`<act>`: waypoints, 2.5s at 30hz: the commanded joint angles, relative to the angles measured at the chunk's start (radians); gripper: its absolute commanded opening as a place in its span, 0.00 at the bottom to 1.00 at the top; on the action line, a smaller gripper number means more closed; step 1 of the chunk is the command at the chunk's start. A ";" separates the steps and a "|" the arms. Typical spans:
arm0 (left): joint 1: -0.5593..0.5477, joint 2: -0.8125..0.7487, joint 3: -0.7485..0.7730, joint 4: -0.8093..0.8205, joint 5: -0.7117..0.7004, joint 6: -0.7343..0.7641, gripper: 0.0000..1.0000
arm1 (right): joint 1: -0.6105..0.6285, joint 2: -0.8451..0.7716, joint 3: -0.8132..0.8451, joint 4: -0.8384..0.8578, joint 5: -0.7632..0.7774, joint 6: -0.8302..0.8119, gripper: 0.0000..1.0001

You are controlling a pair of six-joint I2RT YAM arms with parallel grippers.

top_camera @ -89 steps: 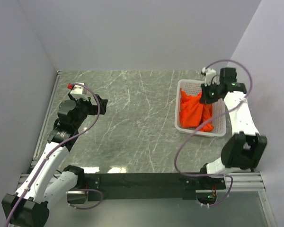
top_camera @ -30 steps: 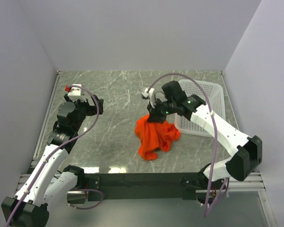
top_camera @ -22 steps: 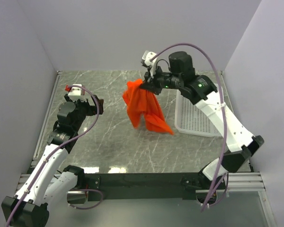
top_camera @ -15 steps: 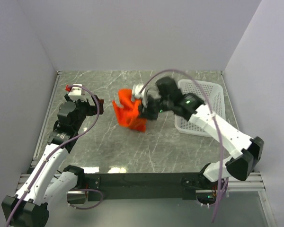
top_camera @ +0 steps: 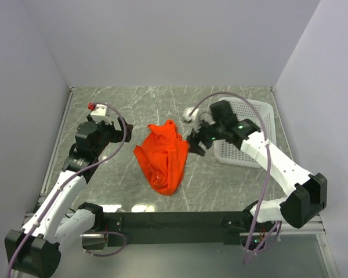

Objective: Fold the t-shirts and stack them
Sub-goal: Move the tshirt to the center of the board

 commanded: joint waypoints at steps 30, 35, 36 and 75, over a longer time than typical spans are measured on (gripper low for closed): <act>-0.097 0.273 -0.039 -0.111 0.185 -0.552 0.84 | -0.415 -0.318 -0.398 0.505 0.006 0.331 0.83; -0.097 0.204 0.059 -0.222 0.139 -0.396 0.87 | -0.412 -0.225 -0.363 0.527 0.233 0.457 0.87; -0.097 0.178 0.073 -0.244 0.119 -0.367 0.88 | -0.406 -0.216 -0.362 0.538 0.260 0.521 0.91; -0.099 -0.121 0.014 -0.255 -0.070 -0.192 0.94 | -0.369 0.324 0.046 0.328 0.780 0.324 0.11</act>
